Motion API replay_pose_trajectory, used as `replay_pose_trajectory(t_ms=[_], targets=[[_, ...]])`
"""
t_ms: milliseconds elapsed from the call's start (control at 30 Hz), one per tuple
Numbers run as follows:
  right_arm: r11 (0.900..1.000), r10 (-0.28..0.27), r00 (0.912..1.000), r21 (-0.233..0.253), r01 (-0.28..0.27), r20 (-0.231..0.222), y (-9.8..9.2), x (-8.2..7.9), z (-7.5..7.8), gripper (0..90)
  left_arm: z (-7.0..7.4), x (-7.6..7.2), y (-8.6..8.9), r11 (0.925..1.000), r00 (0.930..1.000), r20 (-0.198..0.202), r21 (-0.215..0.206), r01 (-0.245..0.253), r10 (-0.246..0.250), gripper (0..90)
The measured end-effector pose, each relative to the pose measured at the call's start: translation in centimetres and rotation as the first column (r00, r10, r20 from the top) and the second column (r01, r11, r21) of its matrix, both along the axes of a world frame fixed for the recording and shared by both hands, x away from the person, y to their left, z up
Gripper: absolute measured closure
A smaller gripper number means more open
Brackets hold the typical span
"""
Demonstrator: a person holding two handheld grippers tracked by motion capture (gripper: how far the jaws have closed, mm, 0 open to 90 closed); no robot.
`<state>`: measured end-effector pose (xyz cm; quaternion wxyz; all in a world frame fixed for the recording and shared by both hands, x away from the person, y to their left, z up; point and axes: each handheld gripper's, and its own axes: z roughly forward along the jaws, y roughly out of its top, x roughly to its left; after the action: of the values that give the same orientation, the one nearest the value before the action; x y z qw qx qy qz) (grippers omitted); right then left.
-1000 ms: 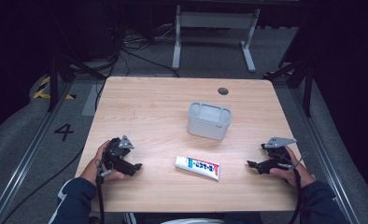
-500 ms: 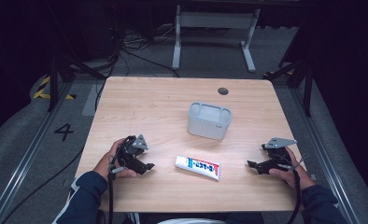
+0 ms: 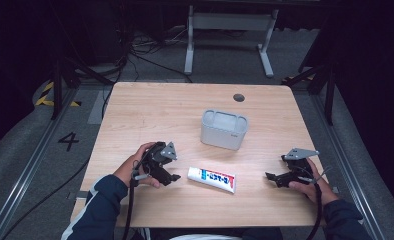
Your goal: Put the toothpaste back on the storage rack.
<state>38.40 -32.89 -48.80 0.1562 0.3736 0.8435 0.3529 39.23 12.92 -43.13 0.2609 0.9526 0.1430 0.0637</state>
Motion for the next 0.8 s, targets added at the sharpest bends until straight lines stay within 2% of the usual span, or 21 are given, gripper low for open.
replay_pose_trajectory(t_ms=[33, 233, 400, 533, 633, 733, 800], targets=[[1.0, 0.0, 1.0, 0.0, 0.0, 0.0, 0.0, 0.0, 0.0, 0.5, 0.1, 0.1, -0.4, 0.9998, 0.9998, 0.01, 0.012, 0.014, -0.015, 20.2], [1.0, 0.001, 1.0, 0.0, -0.001, 0.0, 0.0, 0.0, 0.0, 0.5, 0.9, -0.1, -2.3, 0.9977, 0.9973, 0.028, 0.004, 0.068, -0.068, 20.1], [1.0, 0.0, 1.0, 0.0, 0.0, 0.0, 0.0, 0.0, 0.0, 0.5, 1.1, -0.1, -3.6, 0.9945, 0.9945, 0.019, 0.019, 0.103, -0.103, 20.1], [1.0, 0.001, 1.0, 0.0, -0.001, 0.001, 0.0, 0.0, 0.0, 0.5, 1.1, 0.0, -5.5, 0.9852, 0.9875, -0.002, 0.069, 0.157, -0.158, 20.5], [1.0, 0.001, 1.0, 0.0, -0.001, 0.0, 0.0, 0.0, 0.0, 0.5, 1.1, 0.0, -6.3, 0.9811, 0.9842, -0.006, 0.078, 0.177, -0.177, 20.6], [1.0, 0.0, 1.0, 0.0, 0.0, 0.0, 0.0, 0.0, 0.0, 0.5, 0.9, 0.0, -7.3, 0.9718, 0.9777, -0.009, 0.108, 0.21, -0.21, 20.8], [1.0, 0.0, 1.0, 0.0, 0.0, 0.0, 0.0, 0.0, 0.0, 0.5, 0.7, -0.1, -7.7, 0.9705, 0.9768, -0.013, 0.111, 0.214, -0.214, 21.3]])
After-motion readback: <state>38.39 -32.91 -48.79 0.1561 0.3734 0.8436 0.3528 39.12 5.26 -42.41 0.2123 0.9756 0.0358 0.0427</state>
